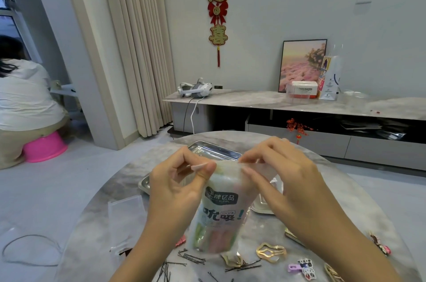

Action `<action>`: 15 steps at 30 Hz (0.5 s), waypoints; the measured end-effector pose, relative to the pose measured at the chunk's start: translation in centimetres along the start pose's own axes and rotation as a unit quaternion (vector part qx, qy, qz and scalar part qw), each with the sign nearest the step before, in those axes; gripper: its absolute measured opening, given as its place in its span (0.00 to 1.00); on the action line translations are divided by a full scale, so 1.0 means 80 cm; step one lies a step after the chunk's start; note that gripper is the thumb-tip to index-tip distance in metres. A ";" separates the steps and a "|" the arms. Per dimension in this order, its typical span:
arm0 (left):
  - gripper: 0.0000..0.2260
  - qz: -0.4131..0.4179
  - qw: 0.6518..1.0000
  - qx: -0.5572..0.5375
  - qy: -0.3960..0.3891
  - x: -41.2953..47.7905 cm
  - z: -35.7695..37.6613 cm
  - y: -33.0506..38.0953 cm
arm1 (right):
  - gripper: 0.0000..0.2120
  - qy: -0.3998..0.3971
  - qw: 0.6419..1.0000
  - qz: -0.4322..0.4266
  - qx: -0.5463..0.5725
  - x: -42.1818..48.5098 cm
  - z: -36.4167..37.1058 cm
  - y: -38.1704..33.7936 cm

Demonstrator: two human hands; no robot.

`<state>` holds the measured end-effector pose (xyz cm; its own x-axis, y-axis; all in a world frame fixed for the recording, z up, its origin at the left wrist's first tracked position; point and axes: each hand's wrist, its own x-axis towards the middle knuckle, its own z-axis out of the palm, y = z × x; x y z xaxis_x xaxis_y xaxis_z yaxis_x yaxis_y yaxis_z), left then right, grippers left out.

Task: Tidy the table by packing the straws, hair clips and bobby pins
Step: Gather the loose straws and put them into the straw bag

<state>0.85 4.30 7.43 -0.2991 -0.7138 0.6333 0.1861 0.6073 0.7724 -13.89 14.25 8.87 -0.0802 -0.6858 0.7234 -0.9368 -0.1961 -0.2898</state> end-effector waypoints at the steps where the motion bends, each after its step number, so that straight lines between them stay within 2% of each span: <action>1: 0.10 0.006 1.000 0.002 -0.006 0.000 0.003 0.000 | 0.09 -0.002 1.000 -0.007 0.001 0.003 0.001 -0.002; 6: 0.11 0.020 0.999 0.013 -0.033 0.001 0.019 0.000 | 0.13 0.030 0.999 -0.025 0.011 0.009 0.011 -0.004; 10: 0.06 0.000 0.999 -0.014 -0.037 0.002 0.022 0.000 | 0.09 0.046 0.999 -0.027 0.012 0.006 0.017 0.005; 12: 0.06 0.022 0.998 0.013 -0.055 0.002 0.023 0.000 | 0.06 0.047 0.998 -0.028 0.011 0.005 0.021 0.006; 15: 0.06 0.062 0.996 0.060 -0.038 0.005 0.029 0.002 | 0.03 0.043 0.999 -0.011 0.026 0.007 0.016 0.005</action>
<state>-1.39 4.91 7.67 -0.3523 -0.6051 0.7139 0.1150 0.7290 0.6747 -13.90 12.84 8.35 -0.0915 -0.6188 0.7802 -0.9195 -0.2482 -0.3047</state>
